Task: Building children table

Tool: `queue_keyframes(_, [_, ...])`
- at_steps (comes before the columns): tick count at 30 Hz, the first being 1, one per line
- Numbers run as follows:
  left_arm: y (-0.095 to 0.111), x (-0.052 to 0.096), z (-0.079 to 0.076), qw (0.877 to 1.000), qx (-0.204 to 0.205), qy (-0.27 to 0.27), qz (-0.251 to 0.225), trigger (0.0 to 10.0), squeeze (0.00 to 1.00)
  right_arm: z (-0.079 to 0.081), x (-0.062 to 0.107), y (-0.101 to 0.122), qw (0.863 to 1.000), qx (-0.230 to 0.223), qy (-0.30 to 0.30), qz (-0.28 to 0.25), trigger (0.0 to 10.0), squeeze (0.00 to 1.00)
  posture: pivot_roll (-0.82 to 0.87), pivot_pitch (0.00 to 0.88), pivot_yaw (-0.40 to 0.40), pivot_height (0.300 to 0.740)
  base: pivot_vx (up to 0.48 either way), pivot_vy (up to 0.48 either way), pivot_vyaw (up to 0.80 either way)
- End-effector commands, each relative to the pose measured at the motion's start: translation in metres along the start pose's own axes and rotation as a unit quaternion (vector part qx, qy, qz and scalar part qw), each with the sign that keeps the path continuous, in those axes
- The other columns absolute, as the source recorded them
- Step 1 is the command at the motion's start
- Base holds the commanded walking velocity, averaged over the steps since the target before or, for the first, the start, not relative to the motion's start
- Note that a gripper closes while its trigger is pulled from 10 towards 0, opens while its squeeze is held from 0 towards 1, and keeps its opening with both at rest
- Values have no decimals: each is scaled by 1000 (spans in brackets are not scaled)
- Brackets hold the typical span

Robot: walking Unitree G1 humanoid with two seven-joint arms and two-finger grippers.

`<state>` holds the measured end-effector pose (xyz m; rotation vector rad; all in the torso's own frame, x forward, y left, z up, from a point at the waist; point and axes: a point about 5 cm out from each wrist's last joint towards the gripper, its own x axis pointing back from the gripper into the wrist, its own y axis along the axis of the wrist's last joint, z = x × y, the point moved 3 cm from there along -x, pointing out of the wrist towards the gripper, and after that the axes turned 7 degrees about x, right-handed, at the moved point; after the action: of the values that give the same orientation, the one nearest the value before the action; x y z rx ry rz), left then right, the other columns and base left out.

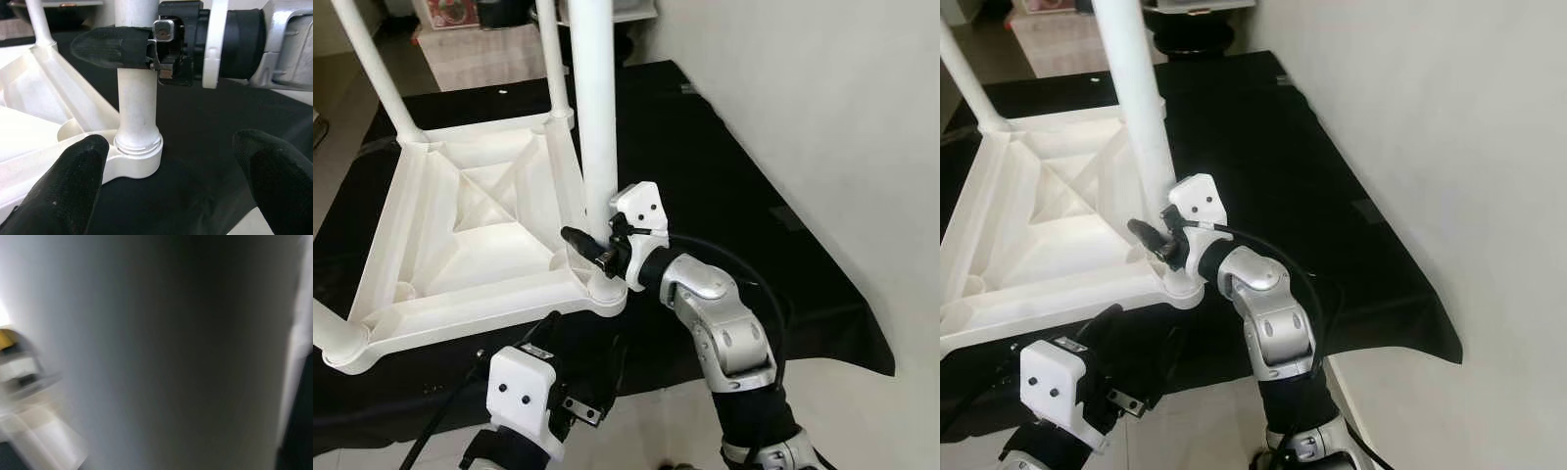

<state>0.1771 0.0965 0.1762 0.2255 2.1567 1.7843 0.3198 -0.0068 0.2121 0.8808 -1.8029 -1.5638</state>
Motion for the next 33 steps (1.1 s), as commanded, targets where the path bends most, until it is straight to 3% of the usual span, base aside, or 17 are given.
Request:
queue_keyframes(1, [-5,2,2,1000,1,4,12,10000,0,33,-17,20,995,-21,94,-37,10000,1000,15,181,10,740,0,0,0])
queue_keyframes(4, [-5,2,1,1000,3,2,14,10000,0,23,-1,40,968,28,233,-88,10000,1000,22,188,8,740,0,0,0])
queue_keyframes(6, [-5,2,1,1000,4,2,14,10000,0,20,1,41,964,34,248,-92,10000,1000,23,189,8,740,0,0,0])
queue_keyframes(8, [-4,3,0,1000,4,3,13,10000,0,13,8,34,944,78,311,-73,10000,941,31,197,5,740,0,0,0])
queue_keyframes(9, [-4,4,0,1000,5,4,13,10000,0,9,14,30,927,99,357,-61,10000,0,33,200,3,740,0,0,0])
queue_keyframes(10, [-4,4,0,1000,5,4,13,10000,0,9,14,30,927,99,357,-61,10000,0,33,200,3,740,0,0,0])
queue_keyframes(12, [-3,5,-1,1000,5,5,13,10000,0,1,19,28,908,109,402,-43,10000,0,37,205,3,740,0,0,0])
queue_keyframes(16, [-3,6,-1,1000,5,6,14,10000,0,-7,15,30,907,104,407,-32,10000,0,39,209,4,740,0,0,0])
queue_keyframes(17, [-3,7,-2,1000,6,6,15,10000,0,-15,8,34,903,110,415,-27,10000,0,42,212,4,740,0,0,0])
queue_keyframes(22, [-2,8,-2,1000,6,6,16,10000,0,-19,5,39,895,109,431,-29,10000,0,46,217,2,740,0,0,0])
queue_keyframes(23, [-2,8,-3,1000,6,6,17,10000,0,-19,5,40,894,108,434,-29,1373,0,47,221,1,740,0,0,0])
queue_keyframes(25, [-2,8,-3,1000,6,6,17,10000,0,-20,5,40,891,108,439,-29,1373,0,47,221,1,740,0,0,0])
queue_keyframes(26, [-3,8,-3,1000,6,7,17,10000,0,-20,6,39,889,107,445,-29,0,0,46,223,-1,740,0,0,0])
queue_keyframes(32, [-3,8,-3,1000,7,8,17,10000,0,-26,8,38,887,110,448,-31,0,0,40,223,-1,740,0,0,0])
queue_keyframes(33, [-3,8,-3,1000,8,8,17,10000,0,-31,7,37,899,115,422,-32,0,0,30,223,-1,740,0,0,0])
